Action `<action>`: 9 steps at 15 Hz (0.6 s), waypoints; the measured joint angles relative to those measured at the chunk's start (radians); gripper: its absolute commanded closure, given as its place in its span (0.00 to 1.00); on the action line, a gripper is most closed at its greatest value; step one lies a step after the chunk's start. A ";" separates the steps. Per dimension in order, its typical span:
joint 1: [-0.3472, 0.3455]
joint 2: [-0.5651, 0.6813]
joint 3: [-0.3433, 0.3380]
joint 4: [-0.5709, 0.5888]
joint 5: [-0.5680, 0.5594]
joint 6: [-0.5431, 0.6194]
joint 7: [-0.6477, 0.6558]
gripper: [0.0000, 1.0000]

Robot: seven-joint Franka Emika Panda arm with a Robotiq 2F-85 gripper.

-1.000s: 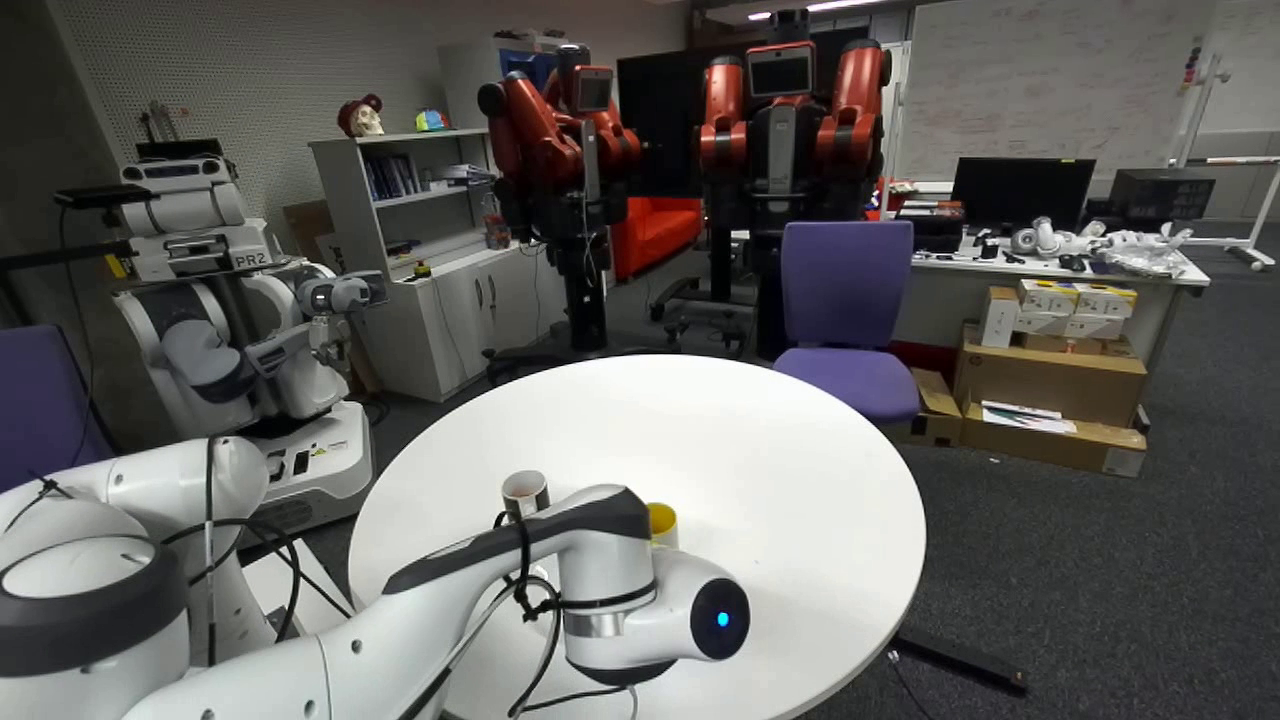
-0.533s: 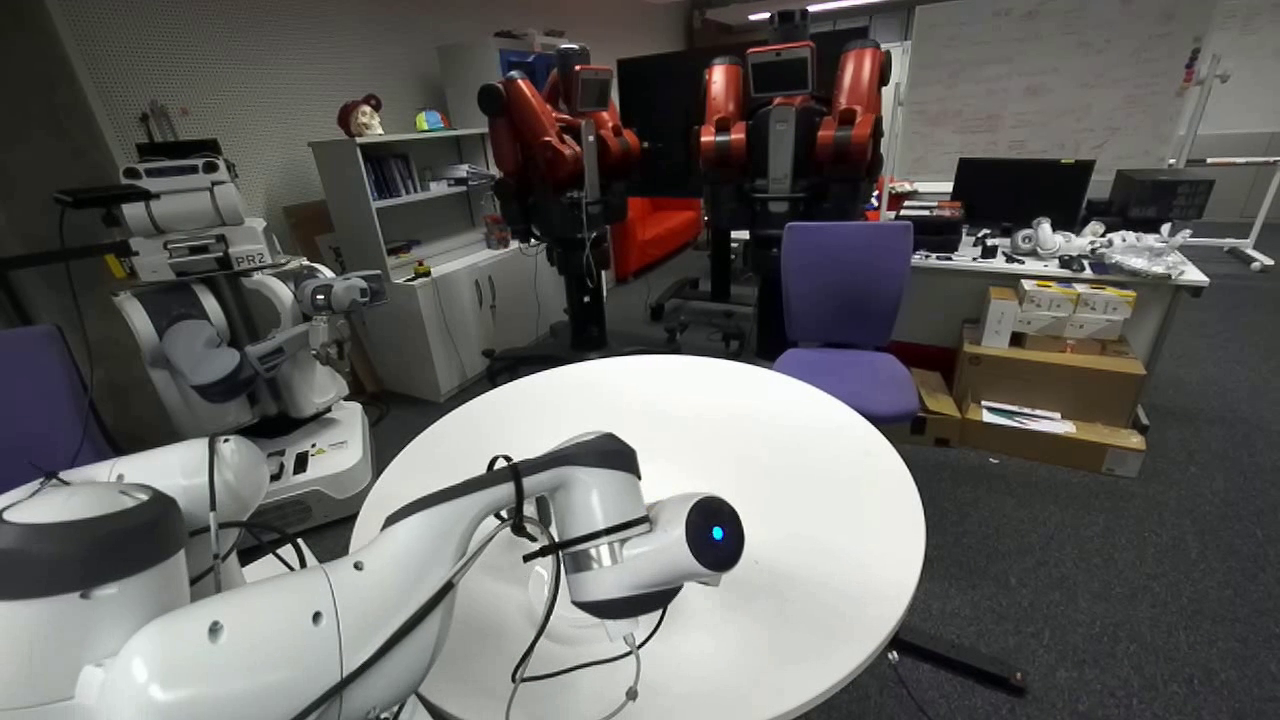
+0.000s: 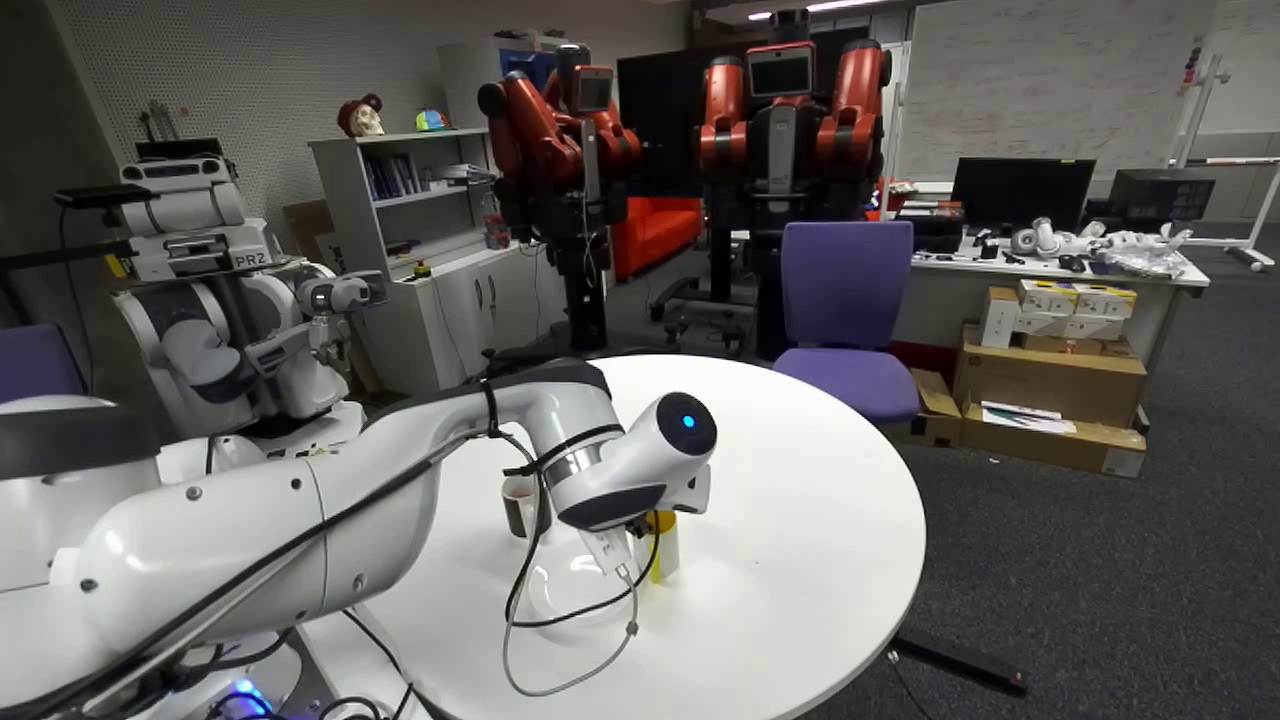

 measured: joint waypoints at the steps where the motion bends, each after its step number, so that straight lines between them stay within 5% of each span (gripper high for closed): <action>1: -0.001 0.020 0.012 -0.010 0.000 0.000 0.000 0.99; 9: -0.013 0.154 0.127 -0.087 0.001 0.018 -0.001 0.99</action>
